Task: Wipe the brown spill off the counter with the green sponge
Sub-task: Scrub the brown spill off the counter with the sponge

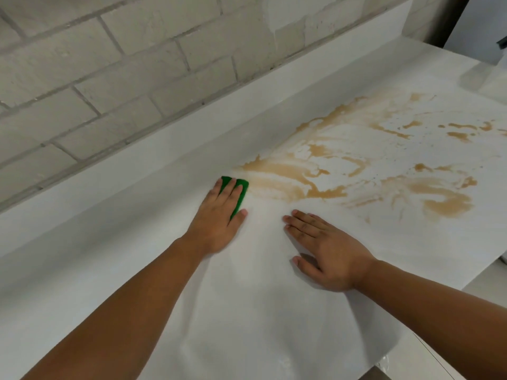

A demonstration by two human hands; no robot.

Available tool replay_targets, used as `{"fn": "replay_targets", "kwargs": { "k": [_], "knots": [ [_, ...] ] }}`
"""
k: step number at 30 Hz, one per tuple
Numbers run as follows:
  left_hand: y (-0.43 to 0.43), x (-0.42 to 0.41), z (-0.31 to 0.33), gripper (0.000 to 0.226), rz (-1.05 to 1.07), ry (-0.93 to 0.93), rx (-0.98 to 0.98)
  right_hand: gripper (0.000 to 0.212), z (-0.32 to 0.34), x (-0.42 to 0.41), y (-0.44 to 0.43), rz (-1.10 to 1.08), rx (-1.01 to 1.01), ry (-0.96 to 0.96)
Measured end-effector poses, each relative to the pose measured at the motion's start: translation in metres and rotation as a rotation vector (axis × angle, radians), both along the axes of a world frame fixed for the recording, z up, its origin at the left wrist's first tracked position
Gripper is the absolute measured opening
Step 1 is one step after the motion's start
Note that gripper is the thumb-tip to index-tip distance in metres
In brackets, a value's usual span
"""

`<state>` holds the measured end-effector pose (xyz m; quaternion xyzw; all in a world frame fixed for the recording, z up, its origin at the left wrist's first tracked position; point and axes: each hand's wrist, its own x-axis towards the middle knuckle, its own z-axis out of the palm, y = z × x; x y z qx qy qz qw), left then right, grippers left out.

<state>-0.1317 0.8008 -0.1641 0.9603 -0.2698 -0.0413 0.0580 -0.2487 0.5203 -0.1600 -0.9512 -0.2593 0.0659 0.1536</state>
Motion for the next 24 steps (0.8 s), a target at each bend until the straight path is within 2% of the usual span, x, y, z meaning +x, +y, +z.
{"fn": "replay_targets", "kwargs": {
  "k": [3,5,7,9,14,20,22,24],
  "knots": [
    [0.021,0.012,-0.006,0.065,-0.046,-0.010,0.057,0.072,0.001,-0.001,0.001,0.007,-0.012,0.011],
    [0.014,0.029,-0.006,0.071,0.099,0.005,0.071,0.072,0.001,-0.001,0.001,0.001,0.005,0.005],
    [-0.009,0.040,-0.002,0.067,0.276,0.058,0.055,0.072,0.001,-0.001,0.001,-0.002,0.007,0.004],
    [-0.036,0.043,0.002,0.065,0.319,0.061,0.060,0.073,0.000,-0.001,0.000,-0.003,0.014,0.005],
    [-0.071,0.007,0.006,0.073,0.062,0.017,0.059,0.073,-0.002,0.000,-0.001,0.007,0.026,-0.012],
    [-0.025,-0.035,0.007,0.058,-0.209,-0.021,0.028,0.073,-0.001,0.000,-0.003,0.023,0.029,0.004],
    [-0.010,-0.024,0.003,0.058,-0.199,-0.024,0.056,0.073,-0.002,0.000,-0.003,0.024,0.031,0.013],
    [-0.013,-0.007,0.000,0.062,-0.063,-0.026,0.092,0.073,-0.003,0.000,-0.003,0.019,0.033,0.013]
  ]
}}
